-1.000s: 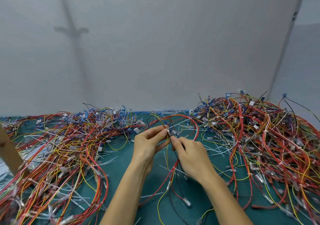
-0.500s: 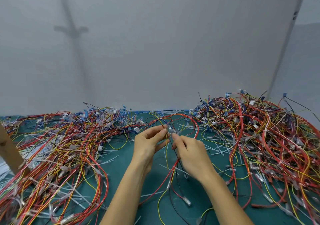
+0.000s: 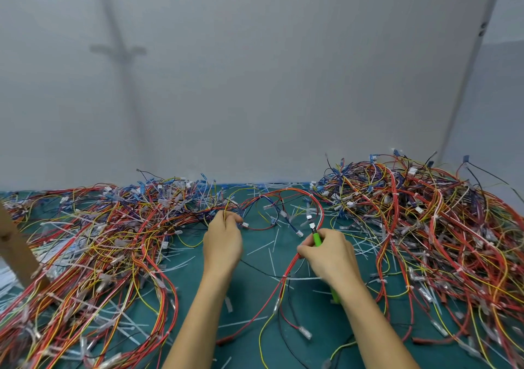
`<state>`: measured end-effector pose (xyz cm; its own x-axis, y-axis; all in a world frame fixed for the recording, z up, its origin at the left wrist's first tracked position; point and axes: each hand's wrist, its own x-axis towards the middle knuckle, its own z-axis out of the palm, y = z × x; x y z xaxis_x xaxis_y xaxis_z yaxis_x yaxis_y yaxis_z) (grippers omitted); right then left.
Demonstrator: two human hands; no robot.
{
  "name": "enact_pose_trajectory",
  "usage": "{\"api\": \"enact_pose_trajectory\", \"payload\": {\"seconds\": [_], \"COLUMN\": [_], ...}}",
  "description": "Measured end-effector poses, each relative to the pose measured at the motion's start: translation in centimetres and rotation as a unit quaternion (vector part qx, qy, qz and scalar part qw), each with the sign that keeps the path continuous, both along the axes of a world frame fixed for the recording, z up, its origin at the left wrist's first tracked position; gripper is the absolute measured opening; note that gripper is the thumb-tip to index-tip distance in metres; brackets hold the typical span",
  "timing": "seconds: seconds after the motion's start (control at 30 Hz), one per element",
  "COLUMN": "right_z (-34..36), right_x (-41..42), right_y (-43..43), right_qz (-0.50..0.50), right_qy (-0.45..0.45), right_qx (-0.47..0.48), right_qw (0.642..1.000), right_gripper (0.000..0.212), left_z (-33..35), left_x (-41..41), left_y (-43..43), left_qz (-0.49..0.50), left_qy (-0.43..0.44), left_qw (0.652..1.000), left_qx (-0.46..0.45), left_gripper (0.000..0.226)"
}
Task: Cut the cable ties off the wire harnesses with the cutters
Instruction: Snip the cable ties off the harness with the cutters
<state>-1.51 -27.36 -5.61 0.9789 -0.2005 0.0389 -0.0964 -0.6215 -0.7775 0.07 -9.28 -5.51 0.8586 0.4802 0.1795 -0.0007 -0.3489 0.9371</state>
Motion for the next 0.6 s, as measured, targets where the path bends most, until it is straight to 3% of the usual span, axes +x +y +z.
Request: {"api": "enact_pose_trajectory", "payload": {"seconds": [0.17, 0.3, 0.43, 0.47, 0.53, 0.6], "right_z": [0.0, 0.0, 0.4, 0.4, 0.4, 0.3], "right_x": [0.2, 0.3, 0.3, 0.3, 0.3, 0.2], "right_y": [-0.2, -0.6, -0.7, -0.6, -0.5, -0.4], "right_qz": [-0.04, -0.049, -0.022, -0.019, -0.018, -0.011], "right_qy": [-0.048, -0.089, -0.127, -0.136, -0.154, -0.169], "right_qx": [0.024, 0.03, 0.068, 0.08, 0.1, 0.12], "right_qw": [0.998, 0.994, 0.989, 0.987, 0.983, 0.978], "right_gripper": [0.017, 0.013, 0.013, 0.014, 0.015, 0.016], "left_z": [-0.2, -0.6, -1.2, -1.2, -0.9, -0.8], "left_x": [-0.4, -0.6, -0.7, -0.7, -0.6, -0.5], "left_y": [0.8, 0.8, -0.2, -0.5, -1.2, -1.9], "left_qz": [0.082, 0.093, 0.081, 0.072, 0.023, -0.063], "left_qy": [0.064, 0.141, 0.016, -0.027, -0.1, -0.144], "left_qw": [0.965, 0.929, 0.922, 0.912, 0.905, 0.908], "left_qx": [0.239, 0.328, 0.379, 0.403, 0.414, 0.389], "left_gripper": [0.023, 0.023, 0.079, 0.083, 0.07, 0.038]}}
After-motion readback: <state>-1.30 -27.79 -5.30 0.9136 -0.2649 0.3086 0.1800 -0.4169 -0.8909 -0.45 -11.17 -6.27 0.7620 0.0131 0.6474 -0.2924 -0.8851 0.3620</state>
